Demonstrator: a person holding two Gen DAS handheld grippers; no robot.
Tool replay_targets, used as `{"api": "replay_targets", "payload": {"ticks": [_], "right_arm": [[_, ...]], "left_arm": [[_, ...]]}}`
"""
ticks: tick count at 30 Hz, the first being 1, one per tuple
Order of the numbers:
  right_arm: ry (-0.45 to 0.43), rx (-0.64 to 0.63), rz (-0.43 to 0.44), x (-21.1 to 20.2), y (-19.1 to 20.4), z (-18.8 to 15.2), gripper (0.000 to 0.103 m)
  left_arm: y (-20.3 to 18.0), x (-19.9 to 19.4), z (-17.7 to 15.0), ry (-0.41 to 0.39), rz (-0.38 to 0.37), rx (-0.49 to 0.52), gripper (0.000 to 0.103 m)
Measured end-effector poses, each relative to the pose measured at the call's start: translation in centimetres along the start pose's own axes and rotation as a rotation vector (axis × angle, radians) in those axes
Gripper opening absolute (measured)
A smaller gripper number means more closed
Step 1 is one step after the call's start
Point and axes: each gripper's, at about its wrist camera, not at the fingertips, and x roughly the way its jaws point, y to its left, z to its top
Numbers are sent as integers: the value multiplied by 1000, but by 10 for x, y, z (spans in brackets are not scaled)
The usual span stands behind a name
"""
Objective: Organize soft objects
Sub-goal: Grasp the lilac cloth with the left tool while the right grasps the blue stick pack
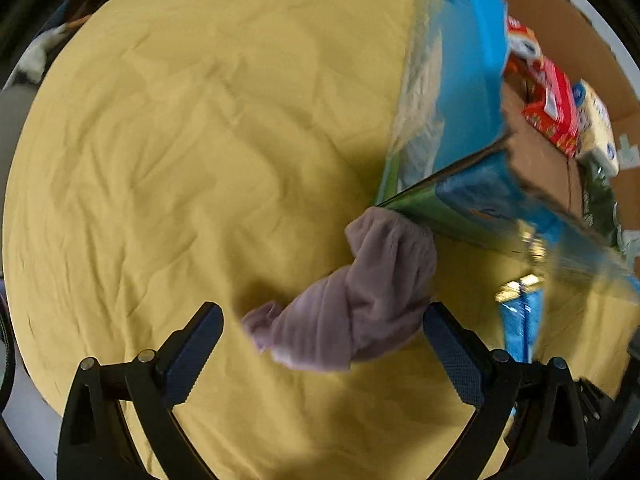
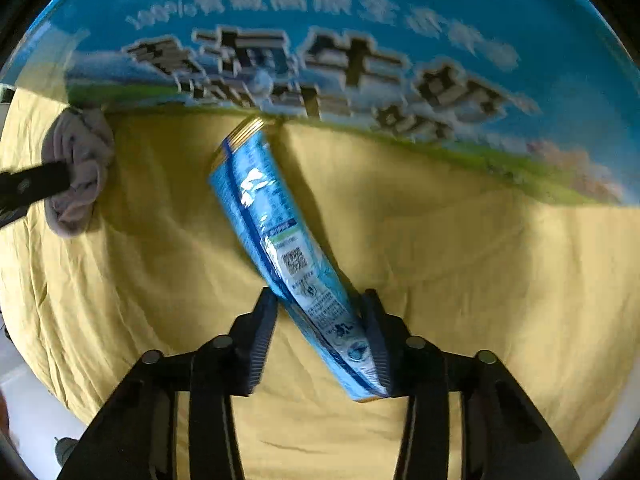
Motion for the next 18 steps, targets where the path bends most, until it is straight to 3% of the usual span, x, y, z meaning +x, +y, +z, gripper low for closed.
{"api": "replay_targets", "payload": {"ticks": [2, 5, 7, 9, 13, 18], "right_arm": [[24, 29, 42, 2, -5, -6, 42], [14, 63, 66, 3, -11, -8, 43], [19, 84, 74, 6, -12, -7, 43], [19, 95, 72, 8, -20, 0, 43], [21, 96, 31, 11, -14, -1, 41], [78, 177, 48, 18, -27, -25, 27]], "left_arm": [[-6, 6, 3, 1, 5, 32, 102], [-15, 12, 6, -1, 10, 81, 83], [-22, 16, 6, 13, -5, 105, 63], [-30, 21, 5, 26, 2, 132, 53], [-45, 18, -8, 12, 23, 171, 49], [-47, 18, -45, 75, -11, 156, 47]]}}
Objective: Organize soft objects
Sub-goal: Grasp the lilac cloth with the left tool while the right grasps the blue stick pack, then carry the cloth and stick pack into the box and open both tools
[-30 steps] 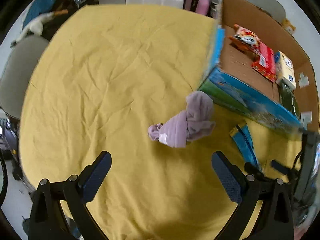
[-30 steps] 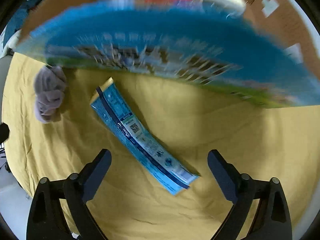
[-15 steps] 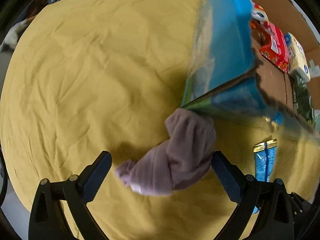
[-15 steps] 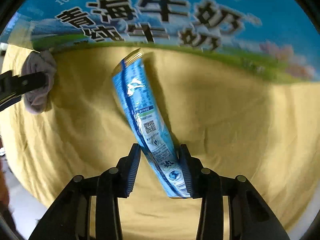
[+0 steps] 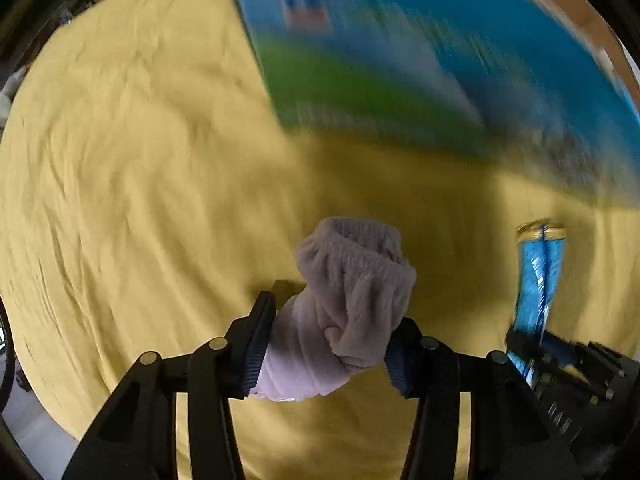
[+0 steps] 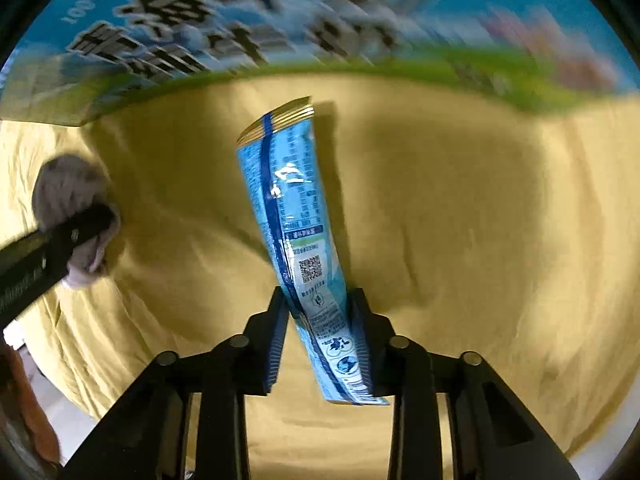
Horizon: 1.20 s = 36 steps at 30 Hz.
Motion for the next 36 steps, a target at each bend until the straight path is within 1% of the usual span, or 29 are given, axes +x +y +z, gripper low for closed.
{"api": "replay_targets", "payload": {"ticks": [2, 4, 5, 7, 8, 10, 13, 14, 15, 17, 20, 21, 23, 25, 26, 28, 29, 31, 36], "right_arm": [[21, 30, 6, 2, -14, -12, 26], [43, 46, 14, 5, -25, -24, 25], [50, 46, 17, 7, -29, -30, 25], [61, 39, 7, 12, -35, -40, 26], [75, 46, 29, 14, -36, -42, 26], [70, 37, 38, 15, -35, -46, 29], [72, 26, 34, 18, -31, -51, 34], [72, 20, 30, 16, -35, -51, 36], [73, 18, 26, 14, -34, -50, 39], [72, 17, 11, 16, -25, -52, 41], [72, 10, -21, 19, -11, -52, 42], [72, 11, -30, 19, -8, -52, 42], [70, 14, -49, 21, 3, -50, 41], [65, 29, -50, 21, 8, -52, 41], [61, 29, -50, 20, 2, -45, 40], [56, 26, -51, 19, 4, -47, 31], [55, 24, -51, 18, 3, -49, 25], [52, 17, -51, 15, 3, -49, 23], [32, 6, -39, 9, 6, -54, 15]], "left_arm": [[-5, 2, -20, 35, -25, -11, 46], [-14, 3, -38, 53, -43, -2, 46], [-19, 4, -45, 59, -46, 9, 46], [-32, 8, -55, 68, -25, 43, 47], [-36, 11, -57, 73, -14, 50, 47], [-46, 17, -53, 78, 15, 82, 49], [-62, 23, -45, 87, 57, 127, 49], [-65, 24, -43, 86, 67, 137, 51], [-68, 24, -46, 82, 73, 149, 51], [-77, 28, -47, 79, 85, 166, 52], [-83, 30, -49, 76, 79, 165, 52], [-90, 25, -47, 75, 75, 164, 50], [-75, 13, -49, 72, 70, 163, 48], [-71, 9, -51, 66, 65, 156, 44], [-71, 7, -51, 62, 65, 154, 44], [-69, 3, -58, 55, 64, 146, 42], [-67, 6, -63, 52, 63, 141, 42], [-66, 5, -68, 47, 60, 134, 41], [-59, -5, -78, 36, 26, 104, 39]]}}
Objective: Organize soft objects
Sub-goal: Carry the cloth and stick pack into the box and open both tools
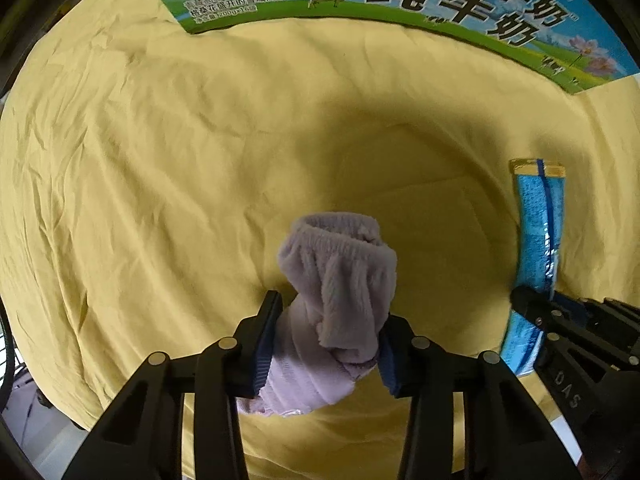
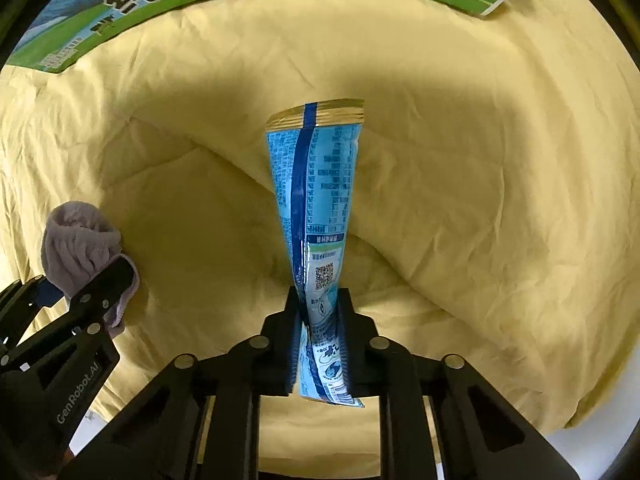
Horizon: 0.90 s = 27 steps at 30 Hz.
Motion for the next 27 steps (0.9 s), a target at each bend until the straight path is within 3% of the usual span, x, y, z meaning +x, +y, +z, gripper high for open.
{"api": "replay_targets", "payload": {"ticks": [12, 22, 27], "right_arm": [[-62, -4, 77, -53, -20, -24, 14], [-196, -25, 190, -149, -30, -29, 14], [-266, -39, 253, -202, -31, -11, 14]], "left_arm": [[2, -71, -14, -104, -92, -1, 39], [1, -157, -9, -229, -190, 15, 39], [-5, -194, 18, -299, -231, 15, 39]]}}
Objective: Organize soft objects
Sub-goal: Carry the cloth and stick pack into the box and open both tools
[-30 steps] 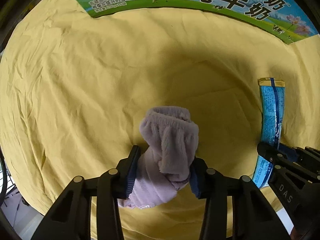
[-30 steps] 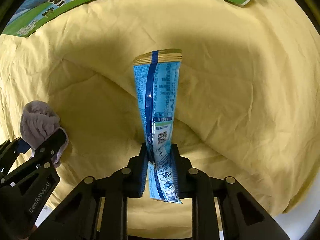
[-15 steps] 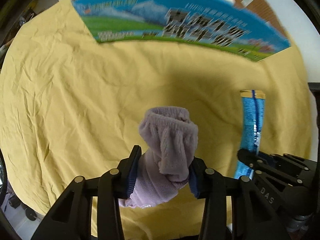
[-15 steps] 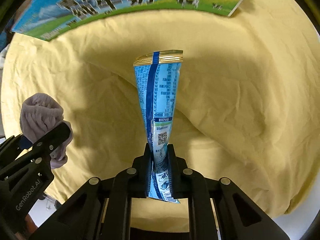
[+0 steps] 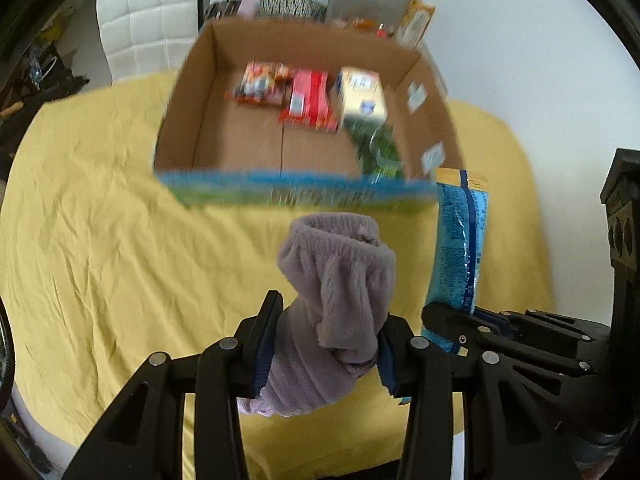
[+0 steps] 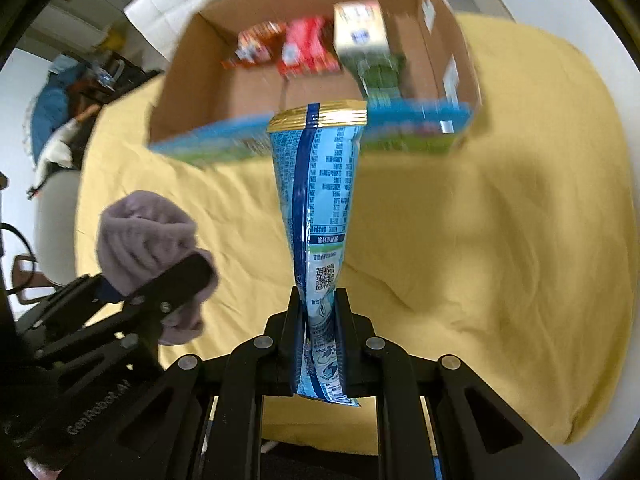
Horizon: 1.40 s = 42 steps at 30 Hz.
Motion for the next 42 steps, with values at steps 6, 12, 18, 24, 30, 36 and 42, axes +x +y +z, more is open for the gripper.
{"api": "replay_targets", "payload": {"ticks": [6, 12, 18, 24, 30, 36, 42], "right_arm": [[-89, -20, 18, -42, 22, 45, 14], [-131, 15, 12, -43, 32, 105, 14], [-140, 121, 27, -8, 22, 161, 14], [-118, 242, 56, 44, -4, 204, 14], [-84, 260, 58, 85, -12, 221, 14], [3, 230, 40, 125, -14, 225, 14], [38, 206, 33, 144, -16, 223, 16]], "left_arm": [[5, -12, 58, -51, -9, -14, 39], [30, 3, 114, -32, -26, -87, 39], [63, 45, 156, 48, -60, -211, 39], [84, 99, 172, 146, -114, -349, 40], [93, 146, 172, 223, -106, -401, 40], [92, 167, 171, 245, -83, -400, 41], [85, 174, 170, 250, -48, -365, 42]]}}
